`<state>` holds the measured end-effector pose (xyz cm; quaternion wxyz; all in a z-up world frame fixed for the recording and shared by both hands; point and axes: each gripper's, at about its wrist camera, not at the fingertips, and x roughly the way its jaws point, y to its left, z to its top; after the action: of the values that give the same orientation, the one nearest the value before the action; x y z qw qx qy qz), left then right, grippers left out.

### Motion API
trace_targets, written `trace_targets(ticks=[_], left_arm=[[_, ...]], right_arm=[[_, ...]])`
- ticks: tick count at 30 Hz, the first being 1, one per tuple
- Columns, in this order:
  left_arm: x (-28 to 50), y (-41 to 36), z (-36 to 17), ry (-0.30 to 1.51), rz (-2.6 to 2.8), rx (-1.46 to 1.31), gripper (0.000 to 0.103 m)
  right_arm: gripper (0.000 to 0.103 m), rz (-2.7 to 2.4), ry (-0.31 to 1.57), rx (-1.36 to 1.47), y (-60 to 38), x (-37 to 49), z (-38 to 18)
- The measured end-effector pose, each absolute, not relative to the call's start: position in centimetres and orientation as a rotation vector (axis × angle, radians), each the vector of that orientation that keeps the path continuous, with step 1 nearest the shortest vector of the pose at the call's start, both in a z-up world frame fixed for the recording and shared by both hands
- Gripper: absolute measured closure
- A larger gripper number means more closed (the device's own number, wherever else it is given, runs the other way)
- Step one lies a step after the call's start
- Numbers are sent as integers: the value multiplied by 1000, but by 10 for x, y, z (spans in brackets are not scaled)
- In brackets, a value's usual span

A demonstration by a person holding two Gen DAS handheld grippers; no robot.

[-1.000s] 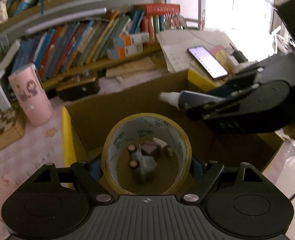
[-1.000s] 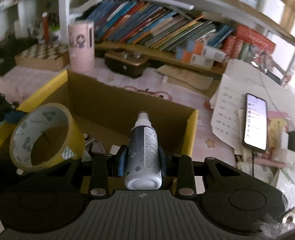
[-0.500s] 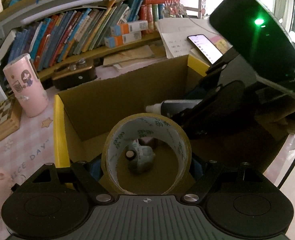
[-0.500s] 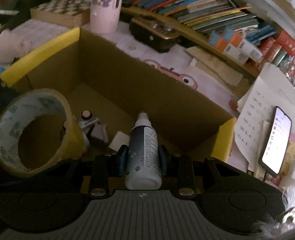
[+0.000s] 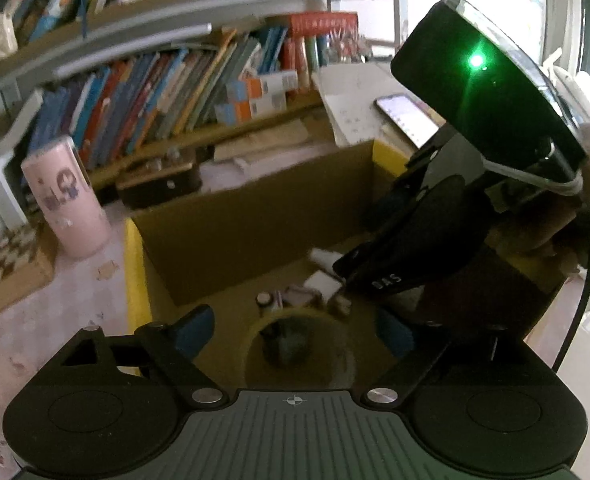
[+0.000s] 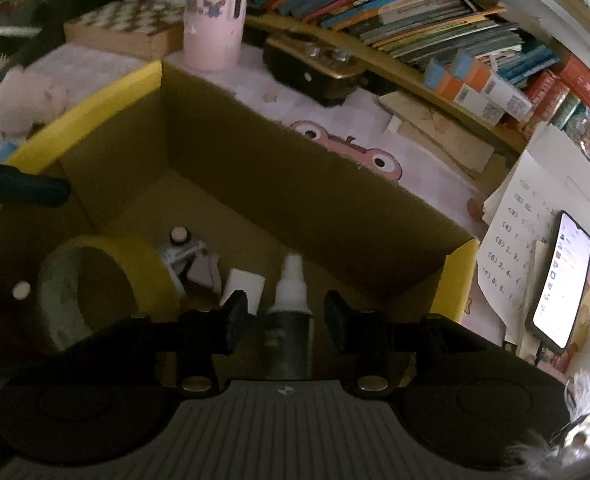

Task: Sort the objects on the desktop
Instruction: 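Lower both tools into the yellow box and open them, releasing bottle and tape, then withdraw both open tools up out of the yellow box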

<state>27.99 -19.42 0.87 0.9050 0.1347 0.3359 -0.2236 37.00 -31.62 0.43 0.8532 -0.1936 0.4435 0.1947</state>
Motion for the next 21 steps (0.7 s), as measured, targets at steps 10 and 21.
trace_targets(ticks=[10,21], left_arm=[[252,-171,48,537,-397,198,10],[218,-145,68,477,-357,114,9]], right_arm=[[55,381,765,-245,-331,335,51],[52,297,599,-136,-340,266,82]])
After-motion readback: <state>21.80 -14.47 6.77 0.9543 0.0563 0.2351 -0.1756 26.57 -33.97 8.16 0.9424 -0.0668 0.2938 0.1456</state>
